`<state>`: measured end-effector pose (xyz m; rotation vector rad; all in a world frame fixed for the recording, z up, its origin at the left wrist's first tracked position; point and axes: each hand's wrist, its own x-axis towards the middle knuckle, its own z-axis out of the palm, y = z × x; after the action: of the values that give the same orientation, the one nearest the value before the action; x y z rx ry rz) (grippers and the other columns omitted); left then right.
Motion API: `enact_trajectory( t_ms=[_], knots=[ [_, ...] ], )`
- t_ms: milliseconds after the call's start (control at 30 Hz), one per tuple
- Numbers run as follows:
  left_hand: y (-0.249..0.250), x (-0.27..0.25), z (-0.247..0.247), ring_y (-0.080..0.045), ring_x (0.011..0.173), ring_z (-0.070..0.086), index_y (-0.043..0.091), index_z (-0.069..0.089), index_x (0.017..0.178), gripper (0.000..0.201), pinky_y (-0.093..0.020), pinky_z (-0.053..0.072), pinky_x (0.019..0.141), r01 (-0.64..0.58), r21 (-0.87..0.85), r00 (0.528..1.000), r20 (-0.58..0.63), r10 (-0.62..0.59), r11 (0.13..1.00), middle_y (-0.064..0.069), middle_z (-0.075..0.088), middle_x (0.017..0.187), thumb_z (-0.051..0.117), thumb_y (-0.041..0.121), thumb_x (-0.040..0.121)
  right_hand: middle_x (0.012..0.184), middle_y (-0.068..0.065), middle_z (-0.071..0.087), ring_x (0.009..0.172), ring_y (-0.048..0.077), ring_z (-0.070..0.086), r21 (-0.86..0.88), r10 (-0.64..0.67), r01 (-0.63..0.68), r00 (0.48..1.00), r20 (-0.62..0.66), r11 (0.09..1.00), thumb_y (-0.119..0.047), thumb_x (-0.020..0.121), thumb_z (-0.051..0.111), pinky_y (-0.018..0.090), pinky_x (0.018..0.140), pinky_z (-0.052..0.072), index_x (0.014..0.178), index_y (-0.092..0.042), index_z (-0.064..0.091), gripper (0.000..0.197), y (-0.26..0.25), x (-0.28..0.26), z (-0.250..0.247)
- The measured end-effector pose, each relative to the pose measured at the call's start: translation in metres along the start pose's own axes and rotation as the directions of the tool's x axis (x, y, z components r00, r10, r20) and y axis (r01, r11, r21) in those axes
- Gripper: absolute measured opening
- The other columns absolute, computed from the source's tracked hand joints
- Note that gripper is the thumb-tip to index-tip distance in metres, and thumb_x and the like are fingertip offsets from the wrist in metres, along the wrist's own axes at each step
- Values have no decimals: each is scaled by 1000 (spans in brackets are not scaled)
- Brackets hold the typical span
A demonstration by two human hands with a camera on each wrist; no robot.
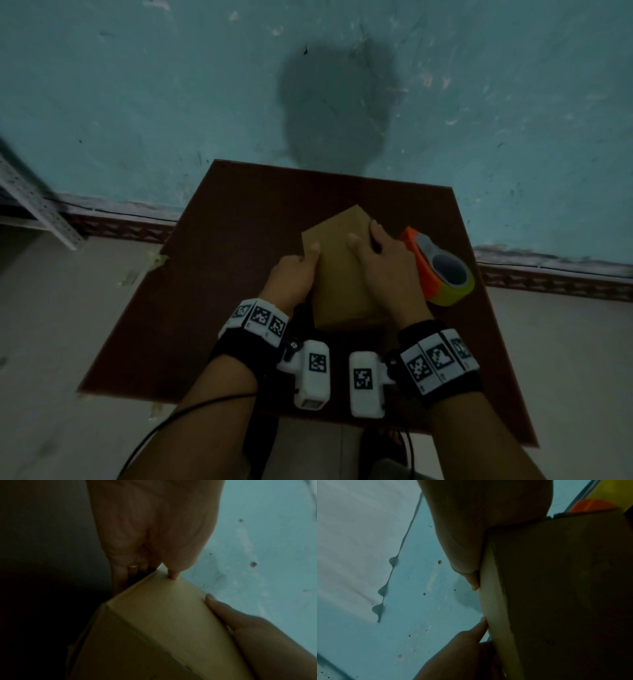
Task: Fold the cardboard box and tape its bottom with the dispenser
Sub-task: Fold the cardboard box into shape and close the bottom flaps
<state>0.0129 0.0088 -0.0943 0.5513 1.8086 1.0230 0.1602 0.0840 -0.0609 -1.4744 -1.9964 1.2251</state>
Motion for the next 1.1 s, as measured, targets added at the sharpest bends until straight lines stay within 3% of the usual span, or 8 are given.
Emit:
enact_trajectory(
  t_ms=[300,467,567,633,700,800,933,1100],
  knots=[
    [3,6,3,-37,136,53,8,40,157,58,-51,43,112,22,258,980,-198,30,966,-19,51,152,26,45,115,163,3,50,130,35,61,-165,-91,112,987,130,980,-65,94,25,60,110,48,164,-39,36,76,0,3,0],
    [5,4,-2,-33,125,64,24,57,149,96,-56,49,112,88,-207,996,11,-87,974,-12,64,140,53,92,80,179,-3,25,147,42,41,-531,-233,285,958,165,798,-54,113,28,54,116,38,171,-33,24,62,-5,-10,16],
    [1,18,-9,-35,128,63,27,52,154,132,-57,50,109,65,-29,997,-43,-66,997,-12,59,149,55,109,51,179,-5,28,144,41,40,-570,-280,321,946,161,756,-53,114,29,51,114,36,172,-33,26,62,-6,-13,26],
    [5,14,-13,-34,146,47,34,42,160,108,-59,42,118,-88,148,990,-93,103,985,-11,38,168,52,98,74,178,-8,28,142,38,38,-562,-320,367,929,184,741,-49,115,33,48,110,36,170,-35,31,57,-4,-14,29],
    [9,1,-14,-24,162,19,39,24,168,65,-46,23,129,-359,264,908,-123,400,895,-2,9,179,49,50,109,178,-10,27,145,33,32,-444,-313,384,922,227,810,-41,116,38,47,114,32,167,-37,36,52,-2,-12,29],
    [3,2,-18,-21,165,4,39,32,166,56,-41,13,131,-543,452,794,4,607,707,3,7,180,40,19,114,166,-2,42,146,24,38,-94,-258,291,930,262,952,-41,111,47,43,124,35,160,-45,49,48,0,-7,25],
    [-5,11,-23,-25,153,28,39,46,156,44,-43,32,118,-470,524,836,8,548,710,7,27,169,43,36,112,161,-5,56,136,5,51,122,-282,262,940,195,957,-26,113,52,20,107,44,152,-31,62,41,3,-2,9],
    [3,4,-15,-29,142,34,44,46,146,49,-53,43,105,-345,601,874,-76,481,722,5,32,152,51,62,102,142,9,69,132,26,61,-418,-263,147,936,-233,896,-26,105,64,51,115,48,149,-17,61,45,30,10,-15]
  ],
)
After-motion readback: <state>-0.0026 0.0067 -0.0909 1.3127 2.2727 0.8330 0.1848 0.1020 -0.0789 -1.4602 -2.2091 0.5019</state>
